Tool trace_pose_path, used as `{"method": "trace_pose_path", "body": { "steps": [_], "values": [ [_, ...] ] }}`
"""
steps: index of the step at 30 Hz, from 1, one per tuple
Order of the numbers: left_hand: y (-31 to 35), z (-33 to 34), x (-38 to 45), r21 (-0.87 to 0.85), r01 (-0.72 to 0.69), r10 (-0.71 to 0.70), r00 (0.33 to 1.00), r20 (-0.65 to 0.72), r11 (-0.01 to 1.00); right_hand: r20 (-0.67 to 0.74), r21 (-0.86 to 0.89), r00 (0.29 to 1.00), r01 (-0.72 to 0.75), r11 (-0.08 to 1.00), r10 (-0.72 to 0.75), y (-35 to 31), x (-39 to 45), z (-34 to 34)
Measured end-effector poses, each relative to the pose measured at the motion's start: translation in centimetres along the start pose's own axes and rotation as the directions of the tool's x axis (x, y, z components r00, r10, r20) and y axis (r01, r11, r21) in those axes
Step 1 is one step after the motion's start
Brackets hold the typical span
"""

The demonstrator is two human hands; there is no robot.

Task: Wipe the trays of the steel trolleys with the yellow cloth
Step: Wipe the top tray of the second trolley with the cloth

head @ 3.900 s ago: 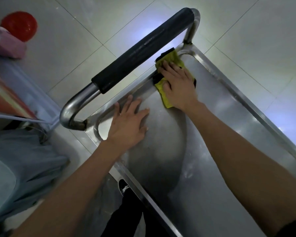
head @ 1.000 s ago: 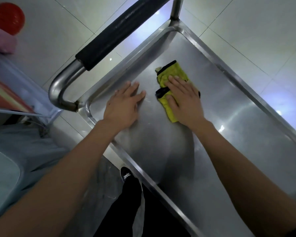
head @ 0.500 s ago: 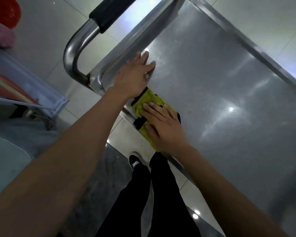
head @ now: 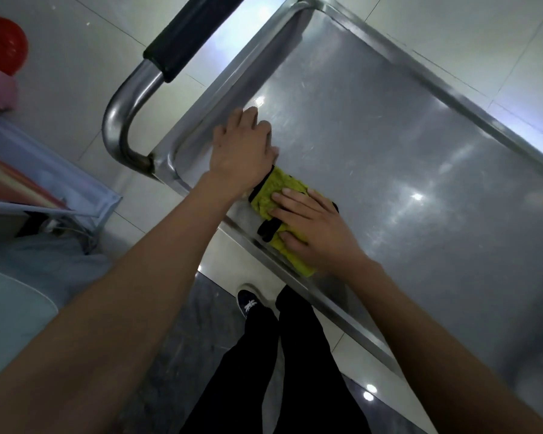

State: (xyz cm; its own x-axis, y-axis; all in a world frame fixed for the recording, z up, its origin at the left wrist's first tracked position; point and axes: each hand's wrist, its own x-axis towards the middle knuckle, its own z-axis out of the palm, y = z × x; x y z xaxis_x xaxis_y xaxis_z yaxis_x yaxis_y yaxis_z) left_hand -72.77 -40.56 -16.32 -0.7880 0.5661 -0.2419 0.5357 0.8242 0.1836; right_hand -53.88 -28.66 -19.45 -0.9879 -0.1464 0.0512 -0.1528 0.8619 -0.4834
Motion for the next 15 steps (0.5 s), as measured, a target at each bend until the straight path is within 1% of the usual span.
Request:
{"method": "trace_pose_path", "body": {
  "steps": [2,5,7,10,13,15],
  "values": [
    [1.7,-0.4,1.0,0.002,0.003,-0.003,0.999,-0.032,1.0,-0.03,0.012,0.999,-0.039,0.999,0.04,1.4,0.3,-0.8],
    [4.7,-1.0,3.8,-0.051,-0.124,0.12,0.99,-0.072,0.991,-0.064,0.027,0.995,-0.068,0.997,0.07,3.4,0.7,-1.7],
    [6.5,-1.1,6.2,-0.047,-0.165,0.163,0.986,-0.042,0.985,-0.089,0.045,0.994,-0.061,0.997,0.065,5.1,0.8,-2.6],
    [7.9,-0.8,8.7,-0.051,-0.153,0.152,0.988,-0.016,0.987,-0.094,0.031,0.991,-0.088,0.996,0.091,8.8,1.2,-4.5],
    [8.0,-0.5,9.7,-0.039,-0.119,0.118,0.992,-0.037,0.992,-0.089,-0.016,0.975,-0.204,0.979,0.202,14.0,2.3,-7.3],
    [8.1,-0.1,9.6,0.002,-0.12,0.12,0.992,-0.034,0.993,-0.112,0.022,0.955,-0.273,0.962,0.274,18.0,3.4,-9.3]
  ]
}}
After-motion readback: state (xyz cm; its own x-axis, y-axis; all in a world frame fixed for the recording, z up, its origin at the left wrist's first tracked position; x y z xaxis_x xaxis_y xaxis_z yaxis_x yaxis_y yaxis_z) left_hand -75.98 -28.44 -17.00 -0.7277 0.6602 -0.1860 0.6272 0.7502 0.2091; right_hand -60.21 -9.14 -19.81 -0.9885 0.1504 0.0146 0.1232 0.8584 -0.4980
